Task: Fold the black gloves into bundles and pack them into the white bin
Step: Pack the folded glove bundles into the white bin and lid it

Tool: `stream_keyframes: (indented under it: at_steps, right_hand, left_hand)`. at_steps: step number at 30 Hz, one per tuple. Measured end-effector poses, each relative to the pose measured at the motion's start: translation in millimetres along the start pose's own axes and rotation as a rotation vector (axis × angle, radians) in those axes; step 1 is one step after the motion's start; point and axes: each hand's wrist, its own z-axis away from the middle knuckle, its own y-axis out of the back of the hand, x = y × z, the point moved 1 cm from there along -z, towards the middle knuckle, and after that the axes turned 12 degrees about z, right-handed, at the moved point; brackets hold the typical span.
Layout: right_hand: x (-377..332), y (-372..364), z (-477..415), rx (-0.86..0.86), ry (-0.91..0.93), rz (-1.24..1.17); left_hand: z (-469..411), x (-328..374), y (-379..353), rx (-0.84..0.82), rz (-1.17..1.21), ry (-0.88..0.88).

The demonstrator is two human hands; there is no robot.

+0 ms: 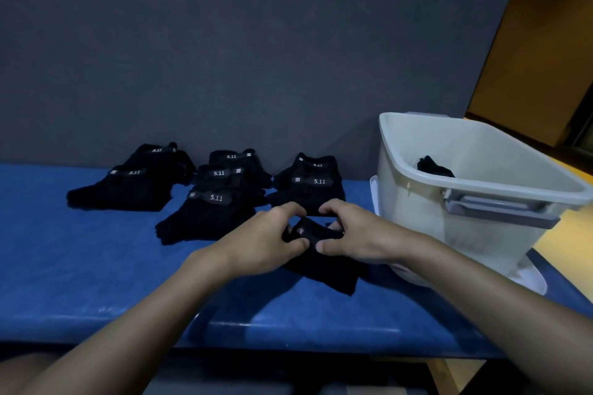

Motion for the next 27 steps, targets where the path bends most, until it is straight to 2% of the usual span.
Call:
stream_keyframes:
  at_steps: [4, 9, 12, 17, 19, 22, 27]
  right_hand:
    - [-4.1, 1.1, 5.3, -0.061, -0.051, 0.033]
    - [-14.8, 4.6, 15.9, 0.014, 0.051, -0.252]
    - [-27.7, 15.4, 24.8, 0.1, 0.125, -0.429]
    - [-52.6, 46.1, 37.5, 0.36, 0.222, -0.512]
    - [-61.3, 60.1, 44.1, 0.423, 0.254, -0.571]
    - [-69.9, 79.8, 55.8, 0.459, 0.308, -0.607]
    - [-63.0, 115.1, 68.8, 0.454, 0.309, -0.604]
  left_hand:
    - [-0.7, -2.1, 1.5, 0.016, 0.131, 0.006]
    - [1.4, 10.4, 13.1, 0.076, 0.322, -0.073]
    - [6.3, 23.4, 36.1, 0.173, 0.329, -0.154]
    - [20.7, 48.7, 72.9, 0.443, 0.297, -0.278]
    - [25.6, 63.4, 82.2, 0.511, 0.404, -0.302]
    - [26.4, 88.9, 86.5, 0.475, 0.669, -0.316]
    - [1.1, 124.2, 90.3, 0.402, 0.824, -0.35]
